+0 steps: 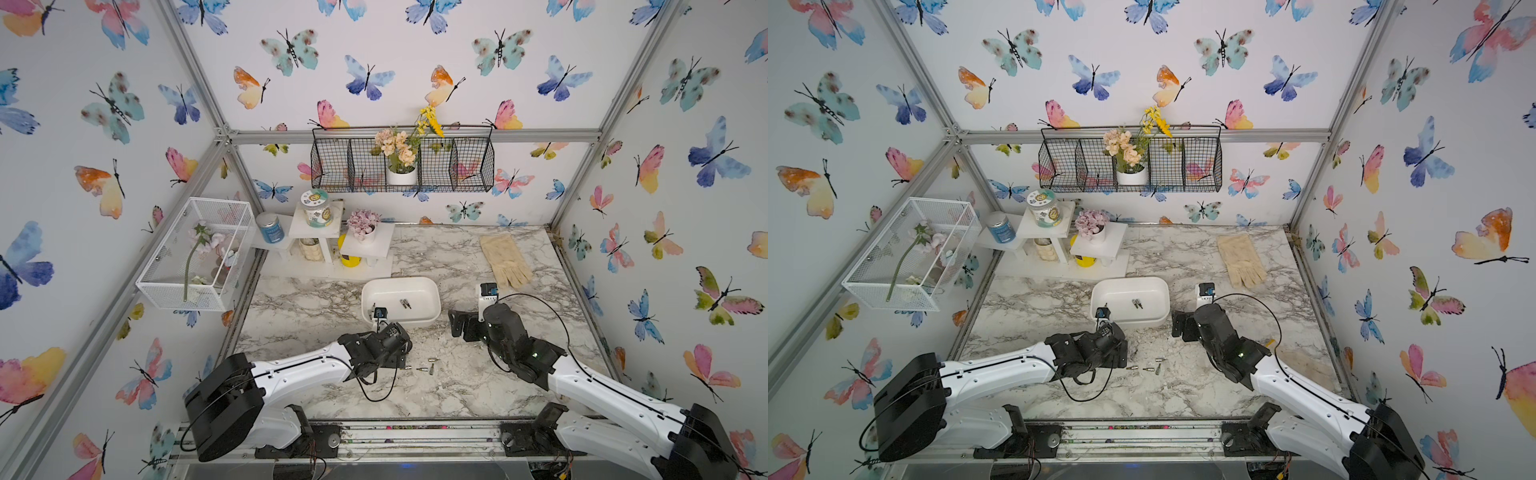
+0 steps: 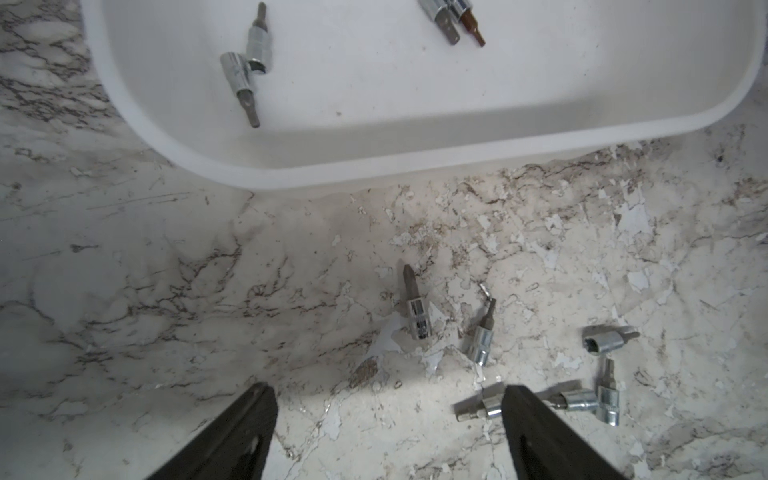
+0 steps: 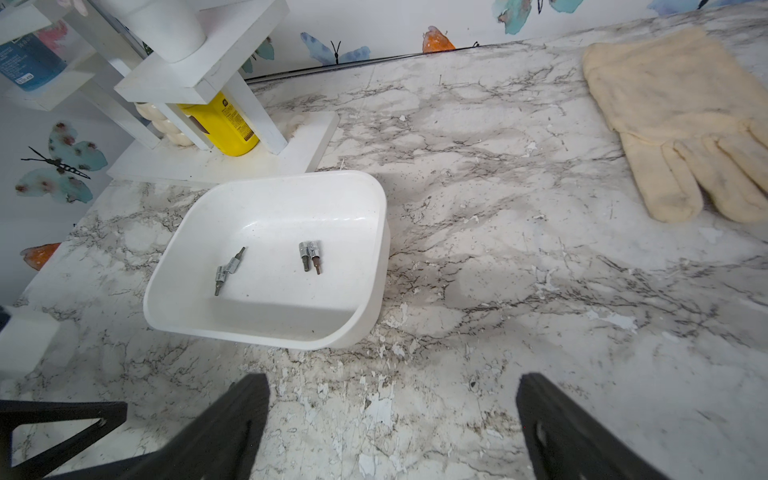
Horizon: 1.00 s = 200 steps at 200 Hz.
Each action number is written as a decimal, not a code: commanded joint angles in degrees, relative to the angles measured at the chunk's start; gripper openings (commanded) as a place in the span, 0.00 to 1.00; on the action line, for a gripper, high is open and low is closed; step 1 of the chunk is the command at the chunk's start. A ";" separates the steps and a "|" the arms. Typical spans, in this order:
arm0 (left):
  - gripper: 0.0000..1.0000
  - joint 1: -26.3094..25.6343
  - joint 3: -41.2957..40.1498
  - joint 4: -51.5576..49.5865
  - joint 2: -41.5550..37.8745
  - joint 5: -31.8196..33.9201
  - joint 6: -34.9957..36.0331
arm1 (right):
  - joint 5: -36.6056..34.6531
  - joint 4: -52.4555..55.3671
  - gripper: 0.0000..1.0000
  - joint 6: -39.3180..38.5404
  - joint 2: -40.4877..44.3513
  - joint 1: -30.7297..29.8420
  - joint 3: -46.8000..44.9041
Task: Put the bit on the desktop into the storage box
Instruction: Pick up the screwdriver bit from the center of the board.
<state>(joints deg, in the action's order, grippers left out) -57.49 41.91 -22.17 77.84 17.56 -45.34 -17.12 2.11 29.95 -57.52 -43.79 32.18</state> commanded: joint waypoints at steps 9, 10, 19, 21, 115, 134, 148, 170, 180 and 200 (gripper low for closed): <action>0.85 -0.26 2.09 0.84 4.04 3.15 0.66 | 0.95 0.09 0.99 1.29 -0.05 0.28 -0.37; 0.84 -0.25 2.15 0.87 4.10 3.16 0.72 | 0.95 0.09 0.98 1.31 -0.01 0.28 -0.41; 0.84 -0.26 2.53 0.99 5.07 3.44 1.02 | 0.74 0.04 0.98 1.38 0.08 0.28 -0.54; 0.84 -0.27 2.62 1.10 5.29 3.51 1.13 | 0.70 0.05 0.99 1.39 0.11 0.28 -0.54; 0.79 -0.25 4.41 1.92 10.52 3.99 1.58 | -1.33 0.75 0.99 0.91 1.13 0.28 -0.37; 0.77 -0.32 4.14 2.22 10.80 4.06 1.49 | -1.33 1.26 0.98 0.92 1.51 0.28 -0.46; 0.76 -0.25 4.14 2.43 11.31 4.06 1.65 | -1.41 1.45 0.99 1.20 1.86 0.28 -0.61; 0.72 -0.25 4.55 2.45 12.22 4.19 1.92 | -1.60 1.06 0.98 1.31 2.06 0.28 -0.98; 0.70 -0.25 4.75 2.50 12.58 4.07 1.98 | -1.68 1.10 0.98 1.25 1.97 0.28 -0.96; 0.65 -0.25 4.52 2.94 13.11 4.12 1.92 | -1.64 1.23 0.99 1.30 1.89 0.26 -0.90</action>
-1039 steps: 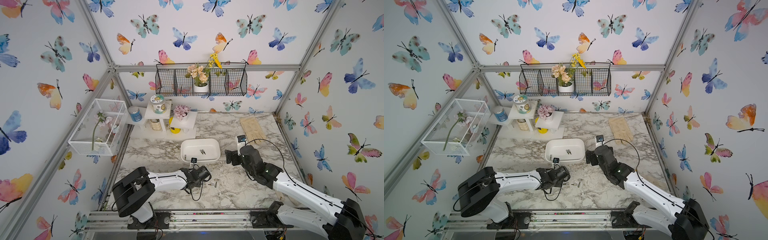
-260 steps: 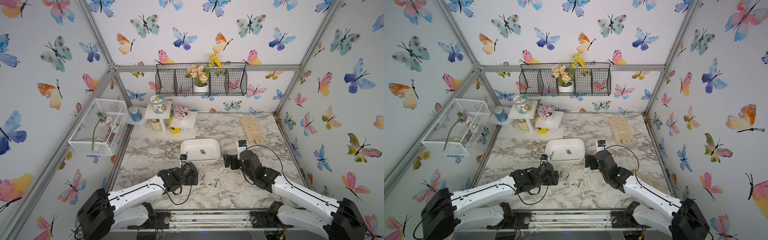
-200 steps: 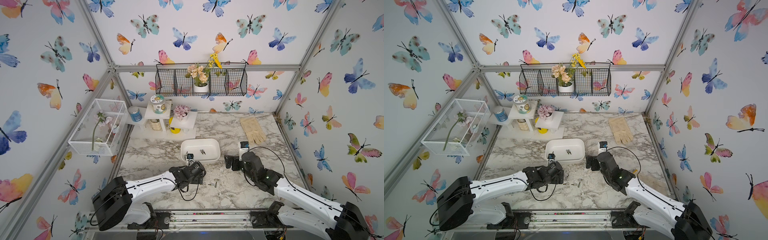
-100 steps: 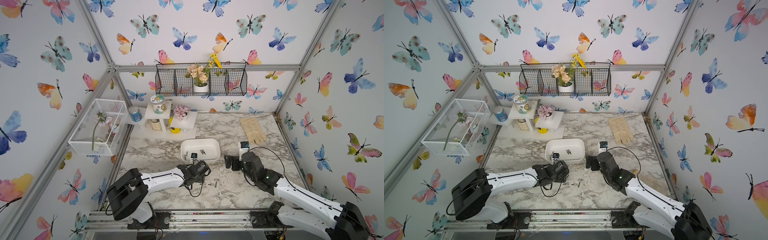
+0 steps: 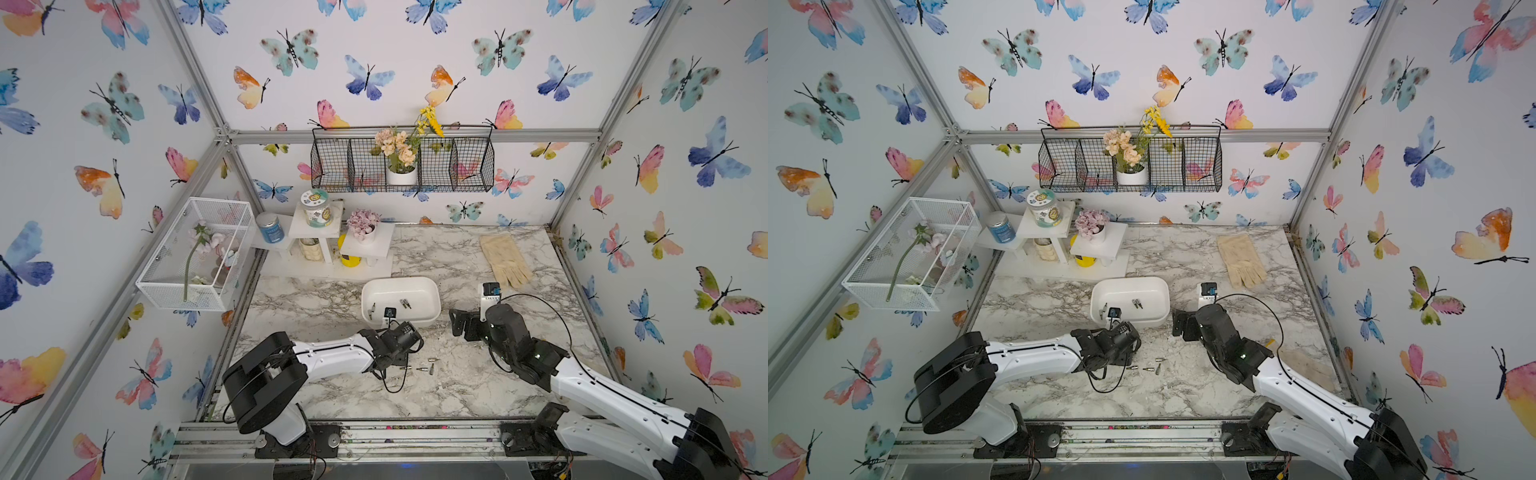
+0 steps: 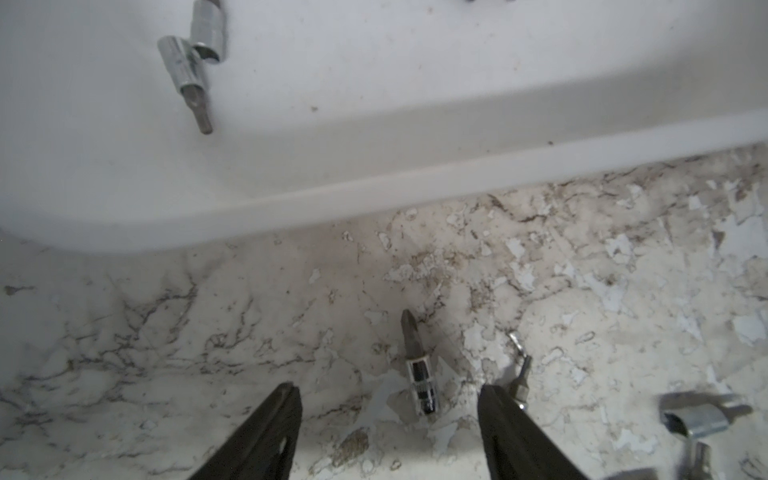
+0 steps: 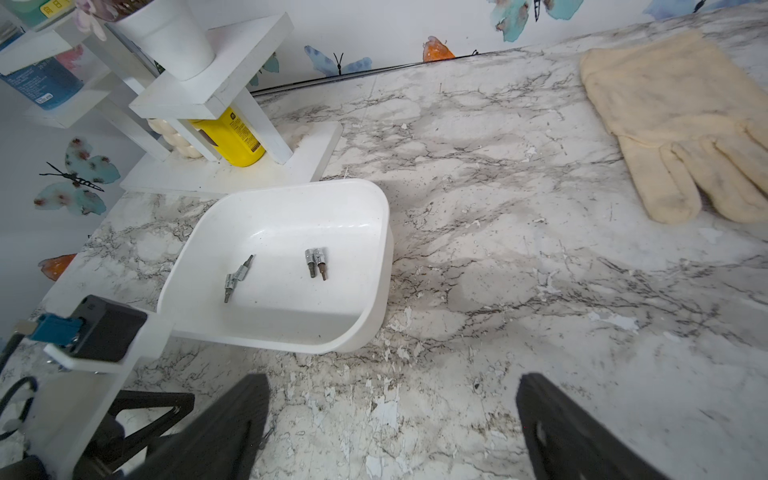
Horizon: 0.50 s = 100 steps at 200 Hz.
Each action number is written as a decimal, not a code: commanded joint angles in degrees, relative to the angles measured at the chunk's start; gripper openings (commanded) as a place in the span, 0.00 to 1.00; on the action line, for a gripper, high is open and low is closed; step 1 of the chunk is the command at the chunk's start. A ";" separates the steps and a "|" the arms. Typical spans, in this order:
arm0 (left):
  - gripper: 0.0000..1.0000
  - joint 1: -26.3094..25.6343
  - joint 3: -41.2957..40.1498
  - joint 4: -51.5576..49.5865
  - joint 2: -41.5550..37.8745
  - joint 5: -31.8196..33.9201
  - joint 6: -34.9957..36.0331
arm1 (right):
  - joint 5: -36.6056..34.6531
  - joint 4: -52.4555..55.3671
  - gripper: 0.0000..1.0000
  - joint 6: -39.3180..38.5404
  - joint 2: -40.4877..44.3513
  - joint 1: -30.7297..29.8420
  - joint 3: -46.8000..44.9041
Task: Put the bit on the desktop into the storage box
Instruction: Pick up the screwdriver bit from the center of the board.
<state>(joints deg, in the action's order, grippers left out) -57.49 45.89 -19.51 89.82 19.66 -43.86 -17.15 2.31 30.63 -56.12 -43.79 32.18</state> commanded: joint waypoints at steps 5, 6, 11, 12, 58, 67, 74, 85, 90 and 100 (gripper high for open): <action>0.63 -0.25 0.52 0.34 1.21 1.88 0.39 | -1.55 1.04 0.98 0.59 0.54 0.28 -0.90; 0.63 -0.25 0.52 0.39 1.26 1.92 0.41 | -1.56 1.04 0.98 0.62 0.51 0.28 -0.90; 0.61 -0.25 0.47 0.44 1.34 1.91 0.43 | -1.57 1.07 0.98 0.58 0.48 0.28 -0.97; 0.61 -0.25 0.45 0.48 1.38 1.89 0.44 | -1.57 1.10 0.98 0.62 0.48 0.28 -0.98; 0.48 -0.27 0.43 0.71 2.20 1.34 0.38 | -1.57 1.08 0.98 0.83 0.58 0.28 -1.25; 0.46 -0.25 0.43 0.78 2.27 1.28 0.35 | -1.50 1.04 0.98 0.88 0.57 0.28 -1.25; 0.46 -0.25 0.34 0.73 2.28 1.18 0.30 | -1.49 1.06 0.99 0.85 0.57 0.28 -1.25; 0.45 -0.29 0.21 0.73 2.37 1.06 0.26 | -1.56 1.04 0.99 0.75 0.64 0.28 -1.25; 0.45 -0.25 0.16 0.74 2.45 0.96 0.26 | -1.57 1.06 0.98 0.79 0.64 0.28 -1.25; 0.42 -0.25 0.09 0.79 2.62 0.90 0.17 | -1.57 1.08 0.98 0.75 0.66 0.28 -1.33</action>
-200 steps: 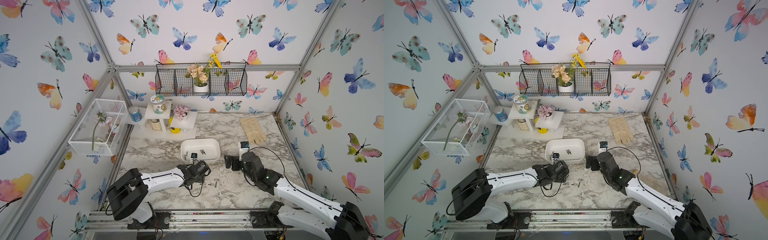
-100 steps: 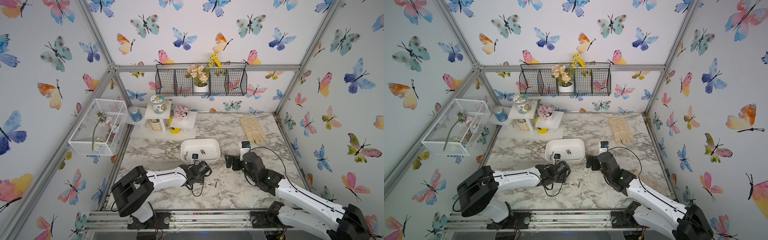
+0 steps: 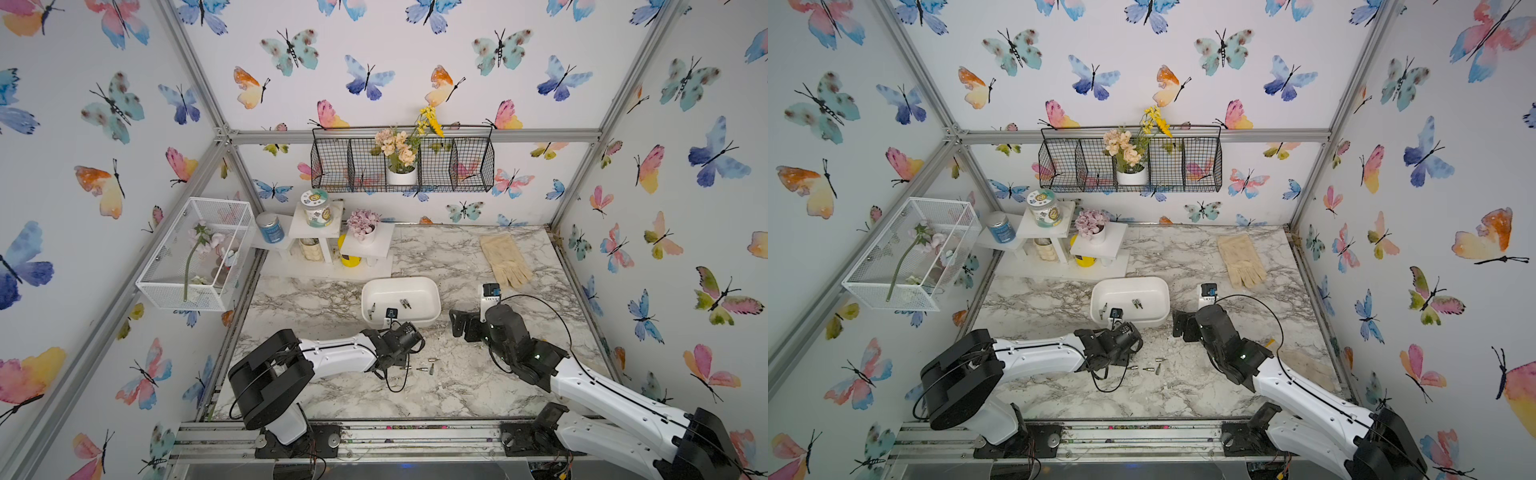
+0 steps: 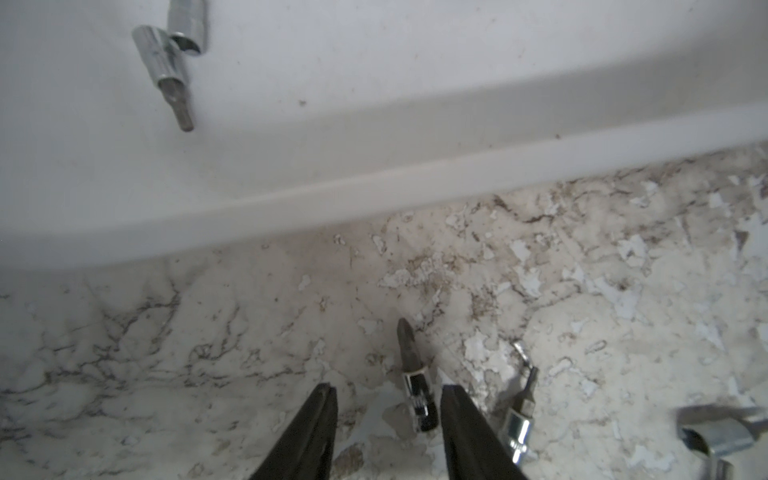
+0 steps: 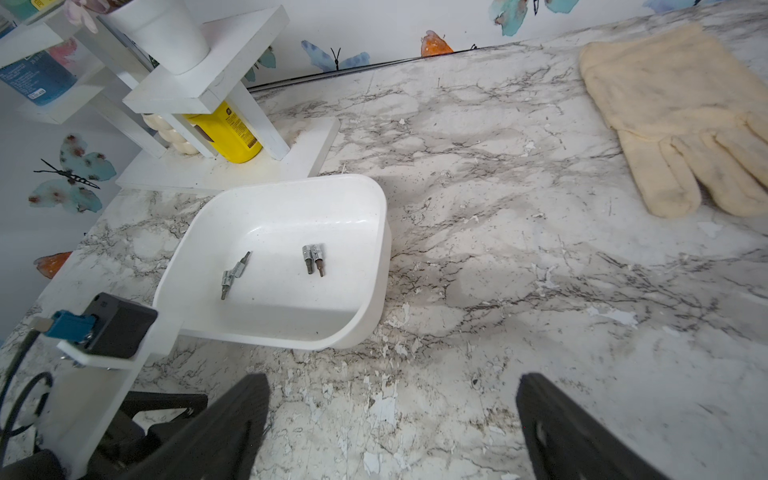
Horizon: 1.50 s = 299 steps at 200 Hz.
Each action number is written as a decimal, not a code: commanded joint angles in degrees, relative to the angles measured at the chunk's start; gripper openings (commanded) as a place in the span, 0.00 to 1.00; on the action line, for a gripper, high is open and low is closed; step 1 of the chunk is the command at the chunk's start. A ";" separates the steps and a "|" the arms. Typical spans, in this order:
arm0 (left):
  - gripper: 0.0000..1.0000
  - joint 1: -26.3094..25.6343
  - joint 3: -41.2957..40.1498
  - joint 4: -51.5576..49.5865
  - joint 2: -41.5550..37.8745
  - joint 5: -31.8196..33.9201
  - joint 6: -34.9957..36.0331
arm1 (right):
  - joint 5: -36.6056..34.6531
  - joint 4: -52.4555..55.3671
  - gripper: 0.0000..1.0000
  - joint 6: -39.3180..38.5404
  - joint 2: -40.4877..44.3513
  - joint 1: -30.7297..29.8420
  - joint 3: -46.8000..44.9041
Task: Put the bit on the desktop into the storage box
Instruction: Pick up the screwdriver bit from the center of the board.
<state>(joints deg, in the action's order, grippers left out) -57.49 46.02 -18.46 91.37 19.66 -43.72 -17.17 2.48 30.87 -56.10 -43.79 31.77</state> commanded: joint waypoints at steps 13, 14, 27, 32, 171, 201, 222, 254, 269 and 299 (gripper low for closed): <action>0.42 -0.25 -0.13 -0.27 1.35 0.73 0.04 | -1.55 0.87 0.98 0.51 0.70 0.28 -0.88; 0.42 -0.25 -0.14 -0.27 1.35 0.73 0.04 | -1.55 0.86 0.98 0.50 0.67 0.28 -0.90; 0.41 -0.25 -0.23 -0.26 1.73 0.48 0.04 | -1.55 0.84 0.99 0.50 0.64 0.28 -0.92; 0.41 -0.25 -0.23 -0.26 1.91 0.48 0.04 | -1.55 0.80 0.98 0.55 0.64 0.28 -0.92; 0.14 -0.26 -0.58 0.00 3.20 -0.61 0.21 | -1.11 0.24 0.98 0.16 -0.13 0.28 -0.66; 0.11 -0.25 -0.67 0.00 2.91 -0.72 0.20 | -1.02 0.25 0.98 -0.01 -0.29 0.28 -0.30; 0.11 -0.30 -0.50 -0.35 2.21 -1.04 0.39 | -1.02 0.24 0.98 -0.17 -0.50 0.28 -0.06; 0.11 -0.27 -0.16 -2.29 -1.52 -0.96 0.39 | -0.85 0.21 0.98 -0.28 -0.67 0.28 -0.03; 0.11 -0.25 0.03 -3.70 -4.03 -0.77 0.48 | -0.76 0.23 0.99 -0.24 -0.77 0.28 -0.04; 0.11 -0.25 0.64 -5.98 -9.52 -0.80 0.72 | -0.63 0.05 0.98 -0.23 -0.94 0.28 -0.30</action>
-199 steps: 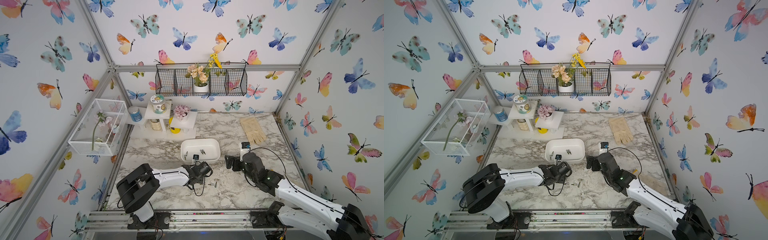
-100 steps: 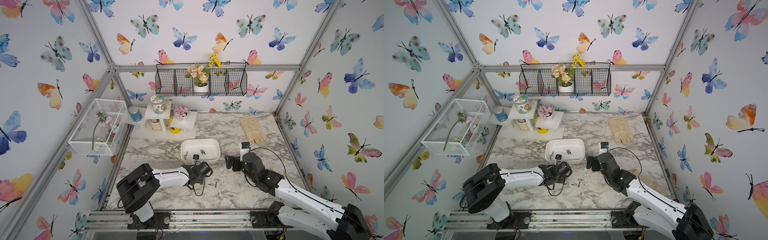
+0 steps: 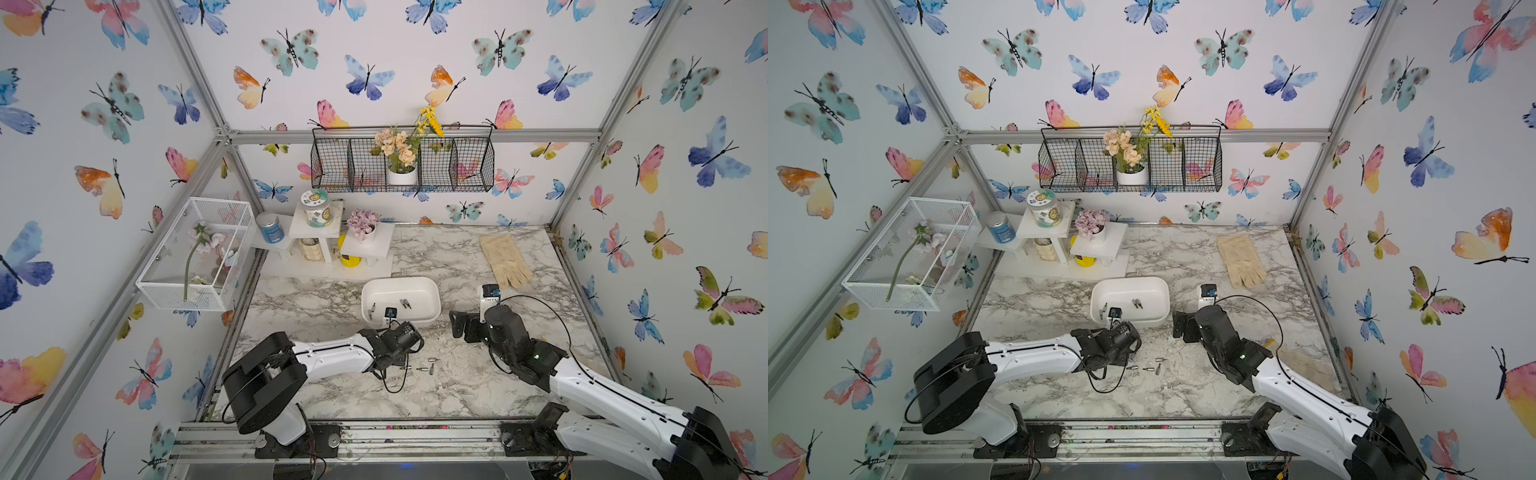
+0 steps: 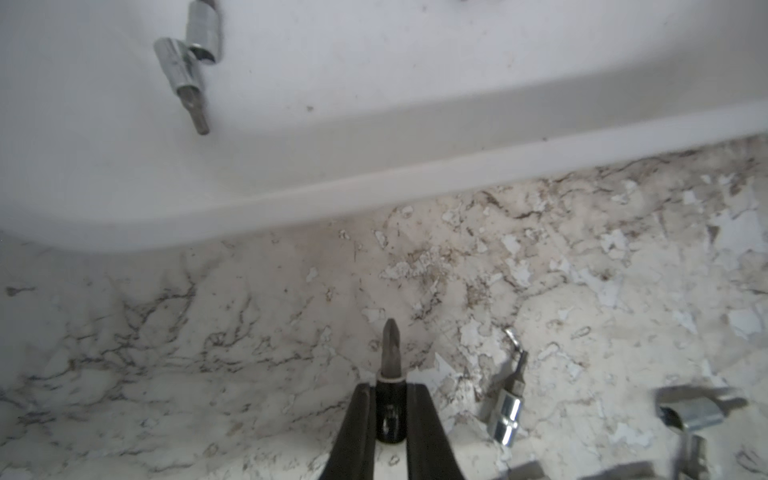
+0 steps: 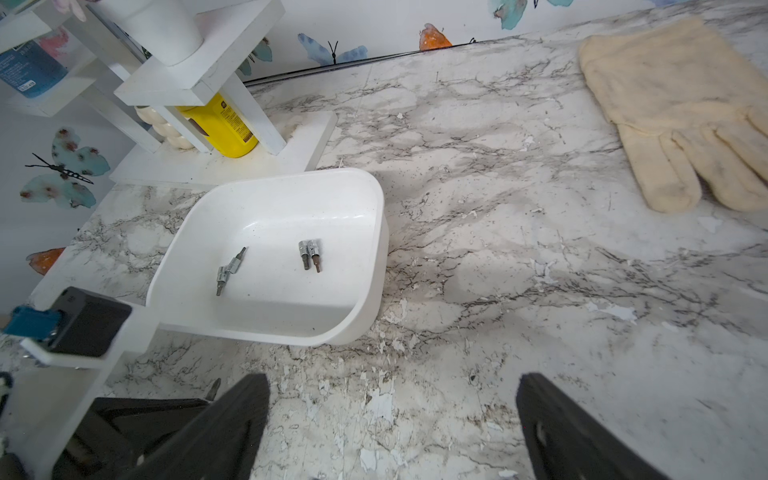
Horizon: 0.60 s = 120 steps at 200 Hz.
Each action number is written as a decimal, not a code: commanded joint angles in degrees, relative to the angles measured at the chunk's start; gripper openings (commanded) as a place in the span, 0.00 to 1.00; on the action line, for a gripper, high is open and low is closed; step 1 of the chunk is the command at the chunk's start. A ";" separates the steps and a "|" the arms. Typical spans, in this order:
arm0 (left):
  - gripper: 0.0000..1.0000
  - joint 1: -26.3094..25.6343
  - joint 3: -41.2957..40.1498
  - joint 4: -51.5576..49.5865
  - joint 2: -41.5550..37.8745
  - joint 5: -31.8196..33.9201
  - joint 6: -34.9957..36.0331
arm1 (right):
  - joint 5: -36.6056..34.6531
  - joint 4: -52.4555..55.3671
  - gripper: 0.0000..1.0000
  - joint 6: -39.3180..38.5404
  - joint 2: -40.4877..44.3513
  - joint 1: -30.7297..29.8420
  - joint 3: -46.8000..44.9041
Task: Put the bit on the desktop into the storage box
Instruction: Pick up the screwdriver bit from the center of the board.
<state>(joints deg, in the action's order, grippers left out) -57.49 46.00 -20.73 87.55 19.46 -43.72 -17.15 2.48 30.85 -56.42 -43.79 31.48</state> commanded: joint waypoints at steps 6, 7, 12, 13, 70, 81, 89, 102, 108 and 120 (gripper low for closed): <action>0.11 -0.25 0.88 -4.14 -6.69 -0.45 0.76 | -0.61 0.00 0.98 -0.18 -0.62 0.28 -0.09; 0.11 -0.29 0.91 -4.23 -6.86 -0.42 0.80 | -0.61 -0.01 0.98 -0.18 -0.62 0.28 -0.10; 0.11 -0.25 1.12 -4.62 -7.54 -0.23 0.83 | -0.56 0.05 0.98 -0.13 -0.62 0.28 -0.11; 0.11 -0.25 1.21 -4.69 -7.68 -0.22 0.92 | -0.54 0.06 0.98 -0.11 -0.62 0.28 -0.11; 0.11 0.86 6.18 -5.61 -10.08 1.47 4.73 | -0.26 0.02 0.98 0.00 -0.09 0.28 -0.35; 0.11 1.77 7.13 -4.96 -9.69 1.06 5.84 | 0.13 -0.05 0.98 -0.16 0.00 0.28 -0.45; 0.11 2.48 7.64 -4.15 -9.36 0.71 6.78 | 0.35 -0.14 0.98 -0.34 0.00 0.28 -0.55; 0.11 4.33 8.43 -2.83 -8.57 -0.06 8.26 | 0.70 -0.06 0.98 -0.62 0.00 0.28 -0.55; 0.11 5.15 8.78 -2.18 -8.10 -0.51 8.91 | 0.79 -0.02 0.99 -0.62 -0.02 0.28 -0.55; 0.11 6.86 9.49 -1.02 -6.99 -0.96 10.31 | 0.88 0.26 0.99 -0.62 0.00 0.28 -0.46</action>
<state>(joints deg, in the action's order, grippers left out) -54.28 53.47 -24.01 78.30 19.49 -38.04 -16.99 2.48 30.81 -56.62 -43.79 31.48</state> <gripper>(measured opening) 0.140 0.985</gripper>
